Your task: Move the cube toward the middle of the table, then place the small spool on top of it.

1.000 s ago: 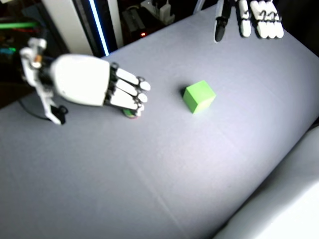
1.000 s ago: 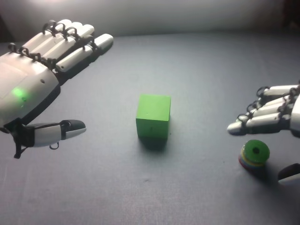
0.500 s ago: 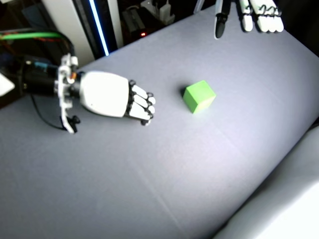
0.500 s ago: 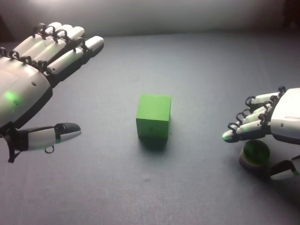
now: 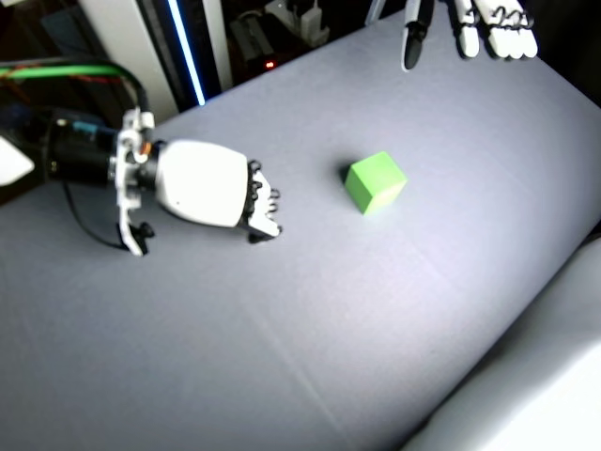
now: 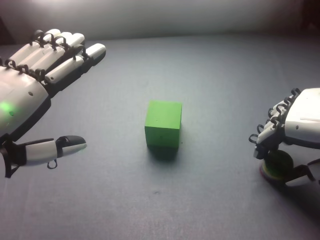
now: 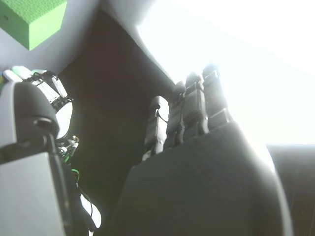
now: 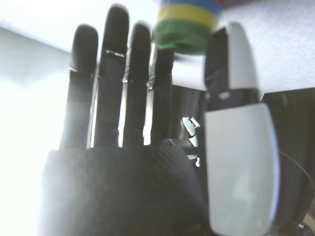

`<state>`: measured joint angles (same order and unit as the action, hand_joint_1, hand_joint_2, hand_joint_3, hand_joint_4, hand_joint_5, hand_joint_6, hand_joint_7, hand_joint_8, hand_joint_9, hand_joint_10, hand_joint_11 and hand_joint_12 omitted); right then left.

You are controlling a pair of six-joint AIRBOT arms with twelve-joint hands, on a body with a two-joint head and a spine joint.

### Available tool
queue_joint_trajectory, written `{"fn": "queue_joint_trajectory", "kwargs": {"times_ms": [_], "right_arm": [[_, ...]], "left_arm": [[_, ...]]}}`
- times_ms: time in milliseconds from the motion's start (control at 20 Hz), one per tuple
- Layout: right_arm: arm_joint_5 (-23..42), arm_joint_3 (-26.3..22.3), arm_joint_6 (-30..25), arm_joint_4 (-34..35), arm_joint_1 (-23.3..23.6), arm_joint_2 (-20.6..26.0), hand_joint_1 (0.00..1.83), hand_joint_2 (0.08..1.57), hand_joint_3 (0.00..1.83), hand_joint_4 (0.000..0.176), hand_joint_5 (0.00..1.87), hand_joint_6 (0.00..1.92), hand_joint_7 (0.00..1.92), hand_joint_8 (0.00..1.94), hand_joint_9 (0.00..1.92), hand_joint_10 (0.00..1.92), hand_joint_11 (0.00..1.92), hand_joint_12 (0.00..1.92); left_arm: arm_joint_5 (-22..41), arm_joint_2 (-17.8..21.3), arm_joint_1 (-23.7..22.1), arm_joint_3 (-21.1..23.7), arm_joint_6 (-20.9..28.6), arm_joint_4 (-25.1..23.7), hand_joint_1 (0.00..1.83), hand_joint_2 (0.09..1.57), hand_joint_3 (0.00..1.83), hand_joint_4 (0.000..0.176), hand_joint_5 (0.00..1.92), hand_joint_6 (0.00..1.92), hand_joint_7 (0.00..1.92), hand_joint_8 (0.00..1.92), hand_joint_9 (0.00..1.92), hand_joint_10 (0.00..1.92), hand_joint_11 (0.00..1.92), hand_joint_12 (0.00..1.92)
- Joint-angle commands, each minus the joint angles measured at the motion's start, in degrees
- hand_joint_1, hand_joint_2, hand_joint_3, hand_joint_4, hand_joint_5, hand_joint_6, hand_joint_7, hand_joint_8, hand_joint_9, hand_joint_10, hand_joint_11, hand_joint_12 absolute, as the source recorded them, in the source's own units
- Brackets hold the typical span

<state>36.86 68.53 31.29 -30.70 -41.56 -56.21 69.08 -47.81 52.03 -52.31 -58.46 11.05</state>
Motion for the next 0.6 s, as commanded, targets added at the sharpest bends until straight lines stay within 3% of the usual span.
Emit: {"fn": "queue_joint_trajectory", "kwargs": {"times_ms": [0,50,100,150,250,300,350,400,450,500,550], "right_arm": [[5.57,0.04,0.04,1.49,1.06,0.04,1.17,1.06,0.00,0.000,1.10,0.76,0.91,1.22,0.89,1.58,0.82,1.91],[6.28,0.02,0.04,1.84,1.33,0.04,1.24,1.11,0.00,0.000,1.07,0.62,0.91,1.33,0.79,1.53,0.65,1.89],[6.99,0.03,0.05,2.26,1.67,0.06,1.26,1.12,0.00,0.000,1.05,0.63,0.95,1.29,0.77,1.38,0.58,1.80],[7.84,0.09,0.46,3.07,2.15,0.06,1.26,1.11,0.00,0.000,1.05,0.64,0.97,1.24,0.78,1.24,0.55,1.71],[9.58,0.38,1.75,5.01,3.79,-0.17,1.26,1.08,0.00,0.000,1.20,0.43,0.99,1.15,0.85,0.96,0.57,1.48],[10.16,0.68,2.02,5.35,4.78,-0.49,1.27,1.07,0.00,0.000,1.22,0.37,1.02,1.13,0.87,0.94,0.57,1.47],[10.25,1.15,2.37,5.32,6.35,-1.04,1.26,1.05,0.00,0.000,1.15,0.56,1.13,0.87,0.95,0.73,0.58,1.32],[10.25,1.53,2.77,5.30,7.53,-1.55,1.26,1.04,0.00,0.000,1.13,0.62,1.17,0.79,1.00,0.65,0.62,1.35],[10.25,2.04,3.01,5.26,8.79,-2.20,1.26,1.05,0.00,0.000,1.14,0.60,1.17,0.80,1.02,0.64,0.59,1.39],[10.25,2.63,3.02,5.24,10.06,-2.93,1.25,1.07,0.00,0.000,1.12,0.59,1.07,0.99,0.96,0.78,0.54,1.52],[10.25,3.45,3.02,5.18,11.81,-4.02,1.26,1.11,0.00,0.000,1.07,0.59,0.97,1.23,0.86,1.13,0.55,1.72]], "left_arm": [[7.70,0.41,0.05,0.08,0.34,0.16,0.91,0.98,0.01,0.163,0.05,0.00,0.00,0.00,0.00,0.00,0.01,0.00],[7.87,0.41,0.42,0.16,0.43,0.35,0.92,0.98,0.00,0.173,0.05,0.00,0.00,0.00,0.00,0.00,0.01,0.01],[8.10,0.42,0.85,0.25,0.50,0.59,0.92,0.98,0.00,0.161,0.05,0.00,0.00,0.00,0.00,0.00,0.01,0.01],[8.47,0.50,1.26,0.31,0.60,0.99,0.93,0.98,0.00,0.149,0.06,0.00,0.00,0.00,0.00,0.00,0.01,0.00],[9.28,0.84,2.04,0.54,0.62,1.61,0.94,0.99,0.01,0.148,0.06,0.01,0.00,0.00,0.00,0.00,0.00,0.00],[9.69,1.09,2.53,0.75,0.62,1.84,0.95,0.99,0.00,0.151,0.06,0.00,0.00,0.00,0.00,0.00,0.00,0.00],[10.18,1.42,3.36,1.07,0.62,2.22,0.93,0.99,0.00,0.165,0.05,0.00,0.00,0.00,0.00,0.00,0.00,0.00],[10.62,1.59,4.09,1.32,0.62,2.62,0.93,0.99,0.00,0.154,0.06,0.00,0.00,0.00,0.00,0.00,0.01,0.00],[10.97,1.72,4.80,1.52,0.62,3.06,0.91,0.98,0.00,0.149,0.06,0.01,0.00,0.00,0.00,0.00,0.01,0.01],[11.58,1.83,5.78,1.76,0.62,3.84,0.89,0.98,0.00,0.151,0.06,0.00,0.00,0.00,0.00,0.00,0.00,0.00],[12.24,1.86,6.66,1.92,0.62,4.78,0.90,0.98,0.00,0.147,0.06,0.00,0.00,0.00,0.00,0.00,0.01,0.00]]}}
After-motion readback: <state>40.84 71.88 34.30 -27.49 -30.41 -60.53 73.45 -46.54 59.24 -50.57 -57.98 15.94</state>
